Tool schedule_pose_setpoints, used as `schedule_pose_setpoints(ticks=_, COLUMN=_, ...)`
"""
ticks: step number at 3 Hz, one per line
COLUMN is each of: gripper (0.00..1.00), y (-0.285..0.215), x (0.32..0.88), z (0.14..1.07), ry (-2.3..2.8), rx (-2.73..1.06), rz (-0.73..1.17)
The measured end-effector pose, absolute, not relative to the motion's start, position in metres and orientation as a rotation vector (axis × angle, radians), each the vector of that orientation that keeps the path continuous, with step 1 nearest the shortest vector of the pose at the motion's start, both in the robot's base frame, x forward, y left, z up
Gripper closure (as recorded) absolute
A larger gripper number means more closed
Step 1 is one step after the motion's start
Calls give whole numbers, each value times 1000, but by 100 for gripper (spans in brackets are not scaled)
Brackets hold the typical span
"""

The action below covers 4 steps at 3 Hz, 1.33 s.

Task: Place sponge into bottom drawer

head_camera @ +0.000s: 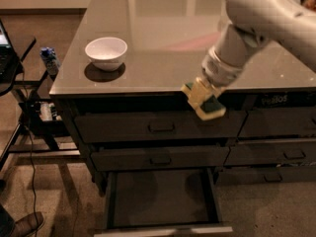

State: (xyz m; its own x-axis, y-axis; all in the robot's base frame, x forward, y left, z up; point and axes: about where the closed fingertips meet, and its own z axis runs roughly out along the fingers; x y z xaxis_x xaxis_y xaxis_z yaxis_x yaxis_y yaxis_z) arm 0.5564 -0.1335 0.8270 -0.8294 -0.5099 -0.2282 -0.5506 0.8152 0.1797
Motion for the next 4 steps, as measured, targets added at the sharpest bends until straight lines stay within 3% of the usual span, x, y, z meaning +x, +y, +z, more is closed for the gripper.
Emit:
schedule_pose_setpoints(ticks=1, gripper=100, y=-144, x=509, z=793, ry=2911, rx=-801, rz=439)
schedule_pose_setpoints(ticks=4, gripper=100, y=-119, x=485, z=724, ry=3011, rx=-735, rz=577)
